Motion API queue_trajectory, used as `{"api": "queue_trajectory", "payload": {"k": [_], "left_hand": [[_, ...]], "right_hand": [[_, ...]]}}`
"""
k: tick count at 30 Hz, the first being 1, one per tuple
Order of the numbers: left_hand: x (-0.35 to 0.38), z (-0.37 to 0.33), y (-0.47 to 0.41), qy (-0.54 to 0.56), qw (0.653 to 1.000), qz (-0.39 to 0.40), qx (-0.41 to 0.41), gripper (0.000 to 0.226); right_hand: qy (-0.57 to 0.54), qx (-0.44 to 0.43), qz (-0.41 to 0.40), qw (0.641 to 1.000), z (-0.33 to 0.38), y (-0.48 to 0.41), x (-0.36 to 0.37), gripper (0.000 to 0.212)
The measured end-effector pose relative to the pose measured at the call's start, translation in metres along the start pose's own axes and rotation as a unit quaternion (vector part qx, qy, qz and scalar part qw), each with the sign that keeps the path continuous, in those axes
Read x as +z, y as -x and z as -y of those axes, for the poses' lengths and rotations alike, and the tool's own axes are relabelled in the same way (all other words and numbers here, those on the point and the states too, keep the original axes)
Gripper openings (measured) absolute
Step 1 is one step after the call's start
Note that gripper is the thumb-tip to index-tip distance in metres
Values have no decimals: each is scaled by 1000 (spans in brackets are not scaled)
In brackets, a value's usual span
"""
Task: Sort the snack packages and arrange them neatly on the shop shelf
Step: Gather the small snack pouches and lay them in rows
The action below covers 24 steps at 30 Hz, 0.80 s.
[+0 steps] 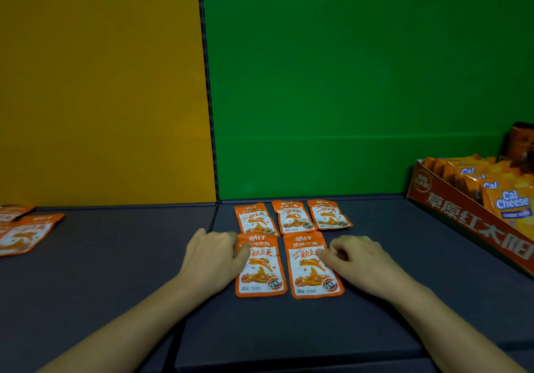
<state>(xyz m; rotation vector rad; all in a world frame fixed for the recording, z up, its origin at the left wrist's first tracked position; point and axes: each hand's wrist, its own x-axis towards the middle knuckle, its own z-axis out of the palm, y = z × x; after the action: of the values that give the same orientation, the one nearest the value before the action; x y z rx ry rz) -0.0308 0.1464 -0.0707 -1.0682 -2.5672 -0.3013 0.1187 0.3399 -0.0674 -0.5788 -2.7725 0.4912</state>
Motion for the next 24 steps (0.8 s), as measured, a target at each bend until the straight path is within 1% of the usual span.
{"api": "queue_trajectory", "payload": {"k": [3,6,9,12,14,17,21,24], "left_hand": [[1,2,0,20,1000,-6,-13,42],[-4,4,1,39,998,-53,-6,39],[-17,13,6,58,990,-128,9,29],[-31,29,17,55,986,-157,3,25],[-38,44,26,49,985,-168,11,23],[-46,74,41,37,986,-163,10,23],[-58,127,58,19,987,-162,-13,23],[-68,173,69,10,988,-153,-25,23]], "right_hand": [[-1,13,10,1000,-3,-3,0,42],[-14,7,-26,1000,-2,-3,-4,40],[-22,-47,-76,996,12,-1,-13,30],[-20,-114,-92,989,41,-3,-19,20],[-4,-161,-80,984,65,-7,-18,16],[5,-205,-61,977,104,-15,-11,16],[17,-239,-37,970,162,-25,11,17],[34,-243,-21,969,208,-32,30,19]]}}
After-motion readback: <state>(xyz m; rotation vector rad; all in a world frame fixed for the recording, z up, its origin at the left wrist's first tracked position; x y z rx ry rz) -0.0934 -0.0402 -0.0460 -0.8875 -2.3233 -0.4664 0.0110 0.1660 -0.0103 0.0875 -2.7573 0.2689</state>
